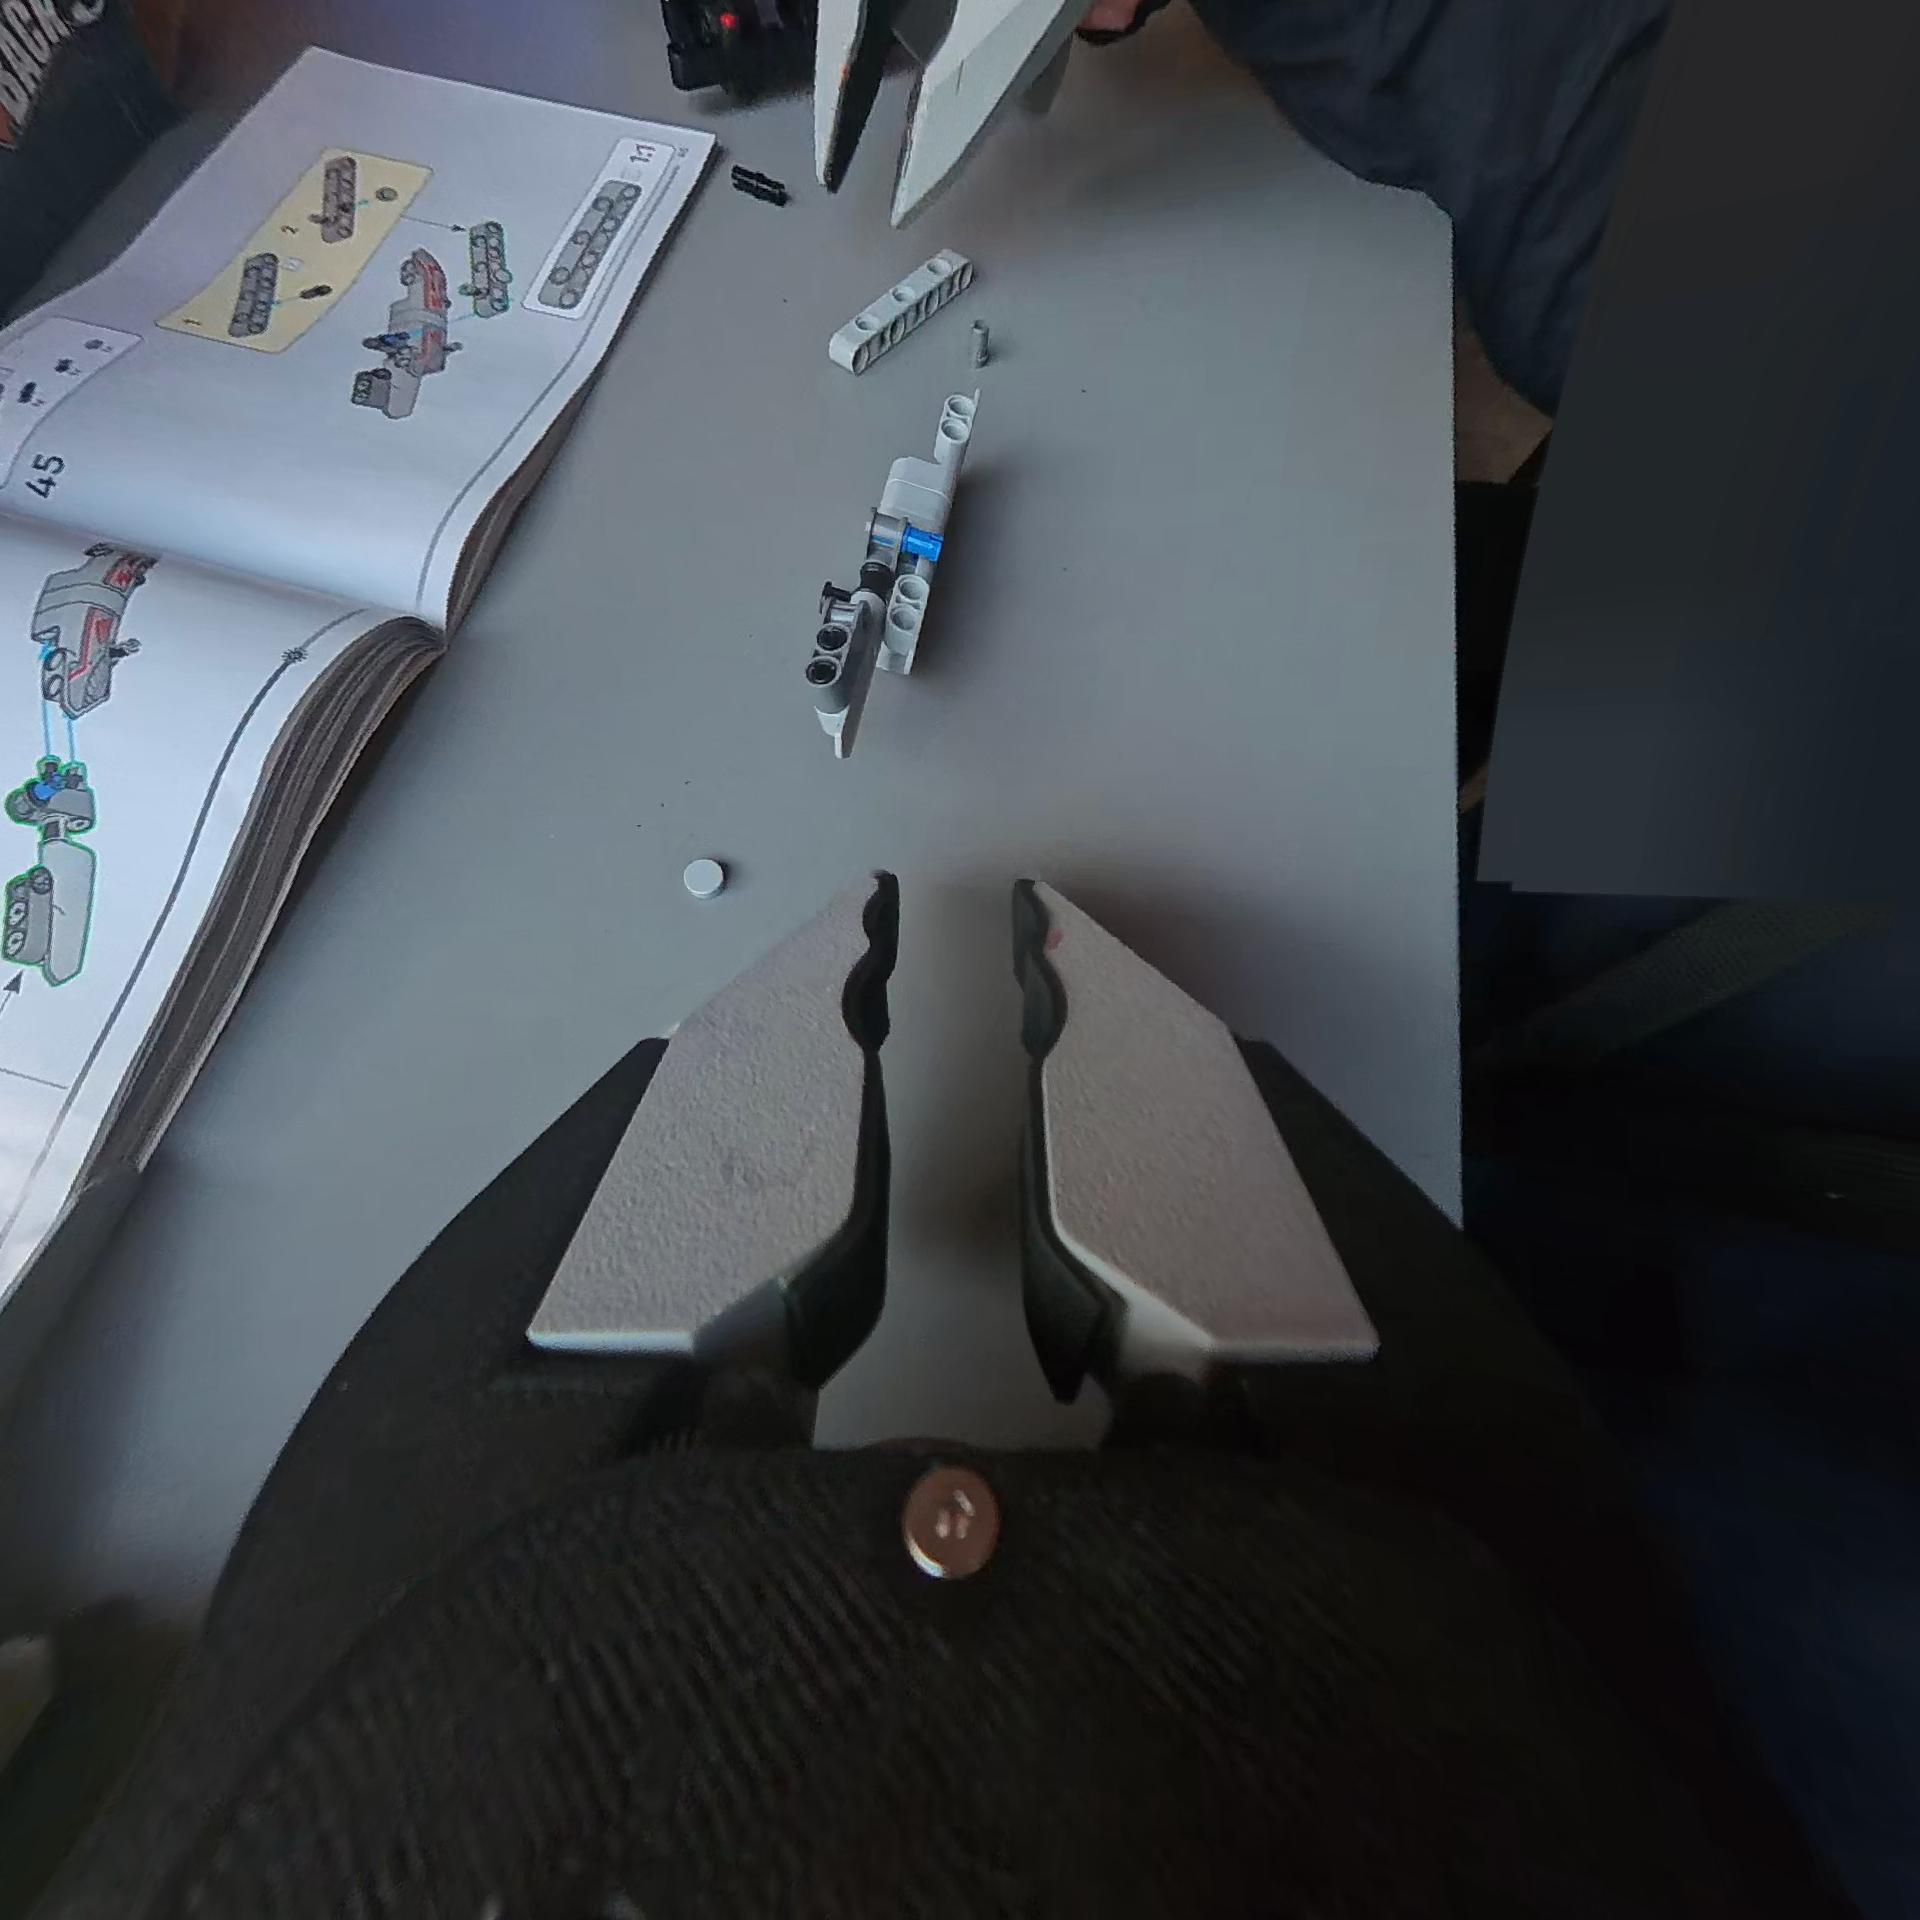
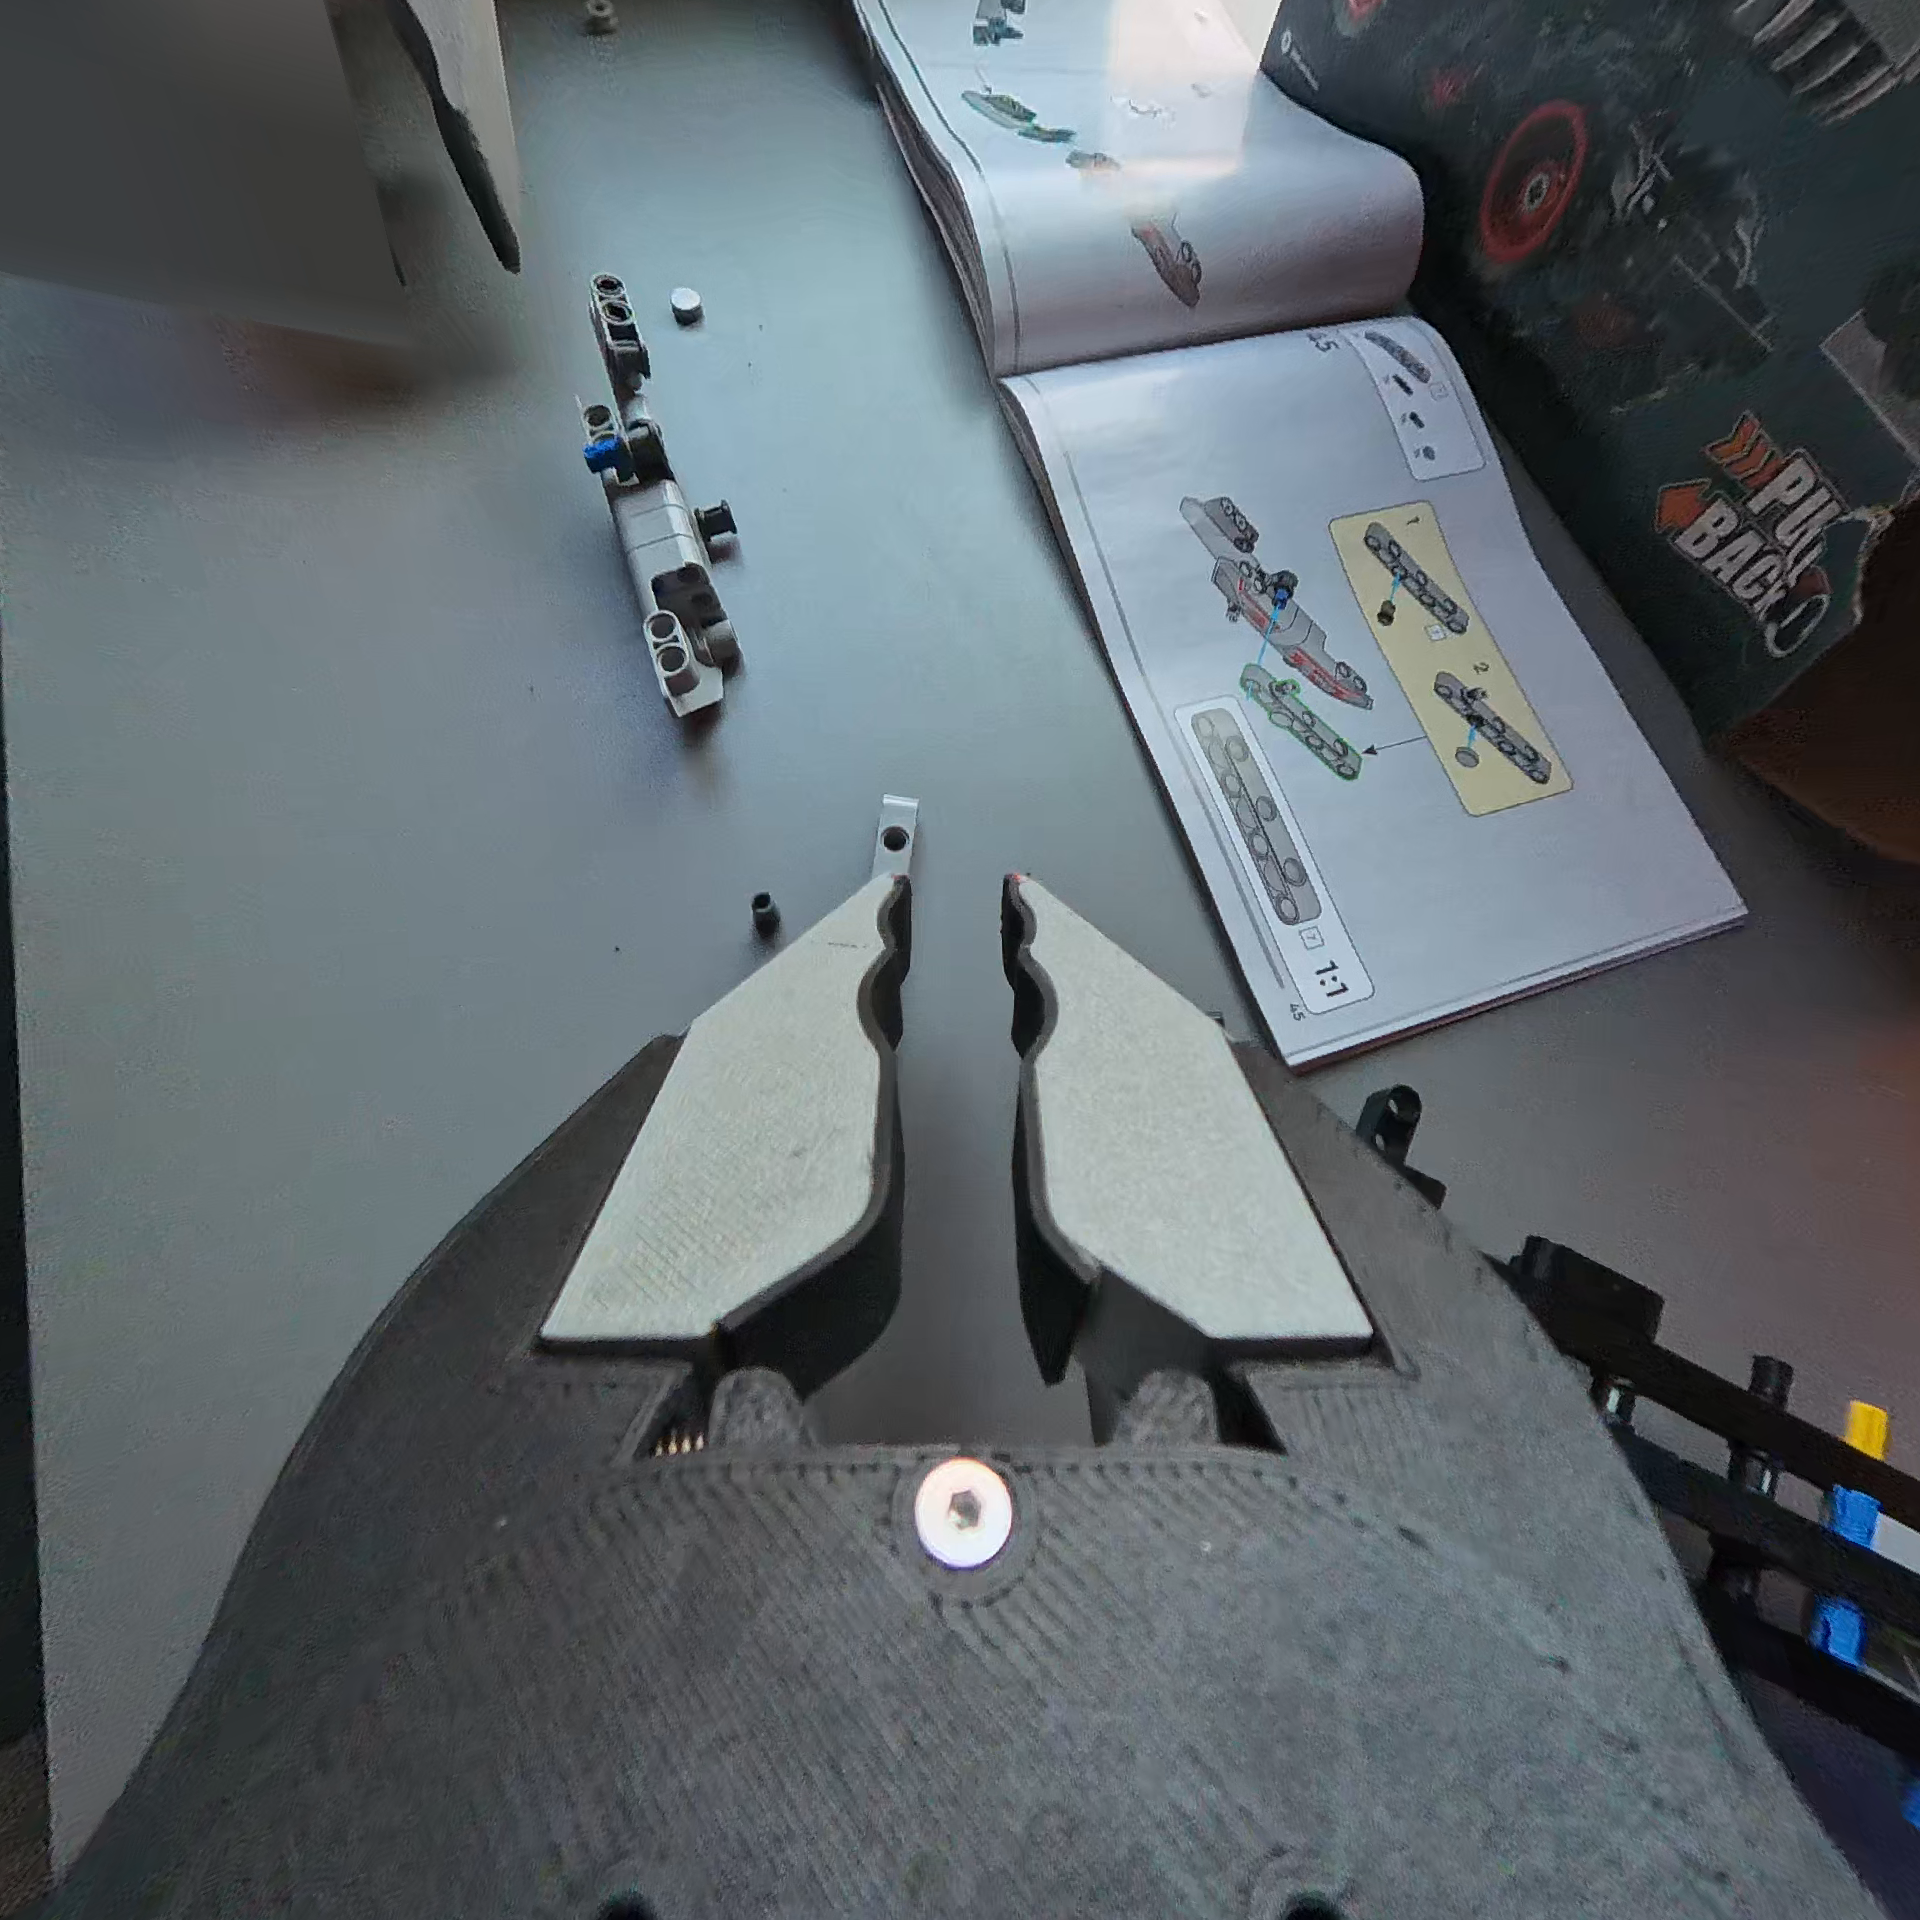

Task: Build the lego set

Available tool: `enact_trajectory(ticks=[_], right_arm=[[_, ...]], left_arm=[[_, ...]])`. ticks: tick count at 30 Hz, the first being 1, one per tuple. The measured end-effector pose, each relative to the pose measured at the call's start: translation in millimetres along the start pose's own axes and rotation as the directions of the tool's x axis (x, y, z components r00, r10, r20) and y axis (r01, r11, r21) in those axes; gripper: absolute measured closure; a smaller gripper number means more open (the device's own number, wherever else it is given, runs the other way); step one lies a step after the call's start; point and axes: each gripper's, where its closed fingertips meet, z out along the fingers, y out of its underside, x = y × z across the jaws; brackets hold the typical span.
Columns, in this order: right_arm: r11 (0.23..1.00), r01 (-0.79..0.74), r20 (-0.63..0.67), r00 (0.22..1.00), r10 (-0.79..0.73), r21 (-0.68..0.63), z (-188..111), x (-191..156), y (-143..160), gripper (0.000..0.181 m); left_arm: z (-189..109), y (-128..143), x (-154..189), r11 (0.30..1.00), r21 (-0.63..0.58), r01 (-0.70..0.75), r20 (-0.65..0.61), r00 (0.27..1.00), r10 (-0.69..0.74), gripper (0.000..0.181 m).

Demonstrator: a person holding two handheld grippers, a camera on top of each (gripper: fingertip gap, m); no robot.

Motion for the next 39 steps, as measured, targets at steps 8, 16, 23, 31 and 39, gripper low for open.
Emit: enact_trajectory(ticks=[8, 16, 23, 31, 39], right_arm=[[1.000, -0.010, 0.035, 0.999, 0.011, -0.018, 2.6, -3.5, 3.3, 0.165], [1.000, -0.005, 0.049, 0.999, 0.005, -0.009, 2.6, -6.8, 1.2, 0.165], [1.000, 0.002, 0.062, 0.998, 0.000, -0.028, 4.7, -9.5, 4.1, 0.165], [0.999, 0.001, 0.074, 0.997, 0.003, -0.053, 7.7, -11.2, 8.4, 0.165], [0.996, 0.009, 0.071, 0.997, -0.003, -0.084, 14.0, -11.0, 13.5, 0.169]], left_arm=[[0.2, 0.2, -1.0, 1.000, -0.001, 0.023, -0.012, 1.000, -0.023, 0.163], [0.4, 0.4, -0.8, 1.000, -0.003, 0.018, -0.009, 1.000, -0.018, 0.162], [1.1, 1.2, -0.2, 1.000, -0.009, 0.008, -0.004, 1.000, -0.008, 0.163], [1.8, 1.9, 0.4, 1.000, -0.015, 0.002, -0.005, 1.000, -0.002, 0.163], [2.2, 2.3, 0.8, 1.000, -0.019, 0.000, -0.007, 1.000, -0.001, 0.163]])
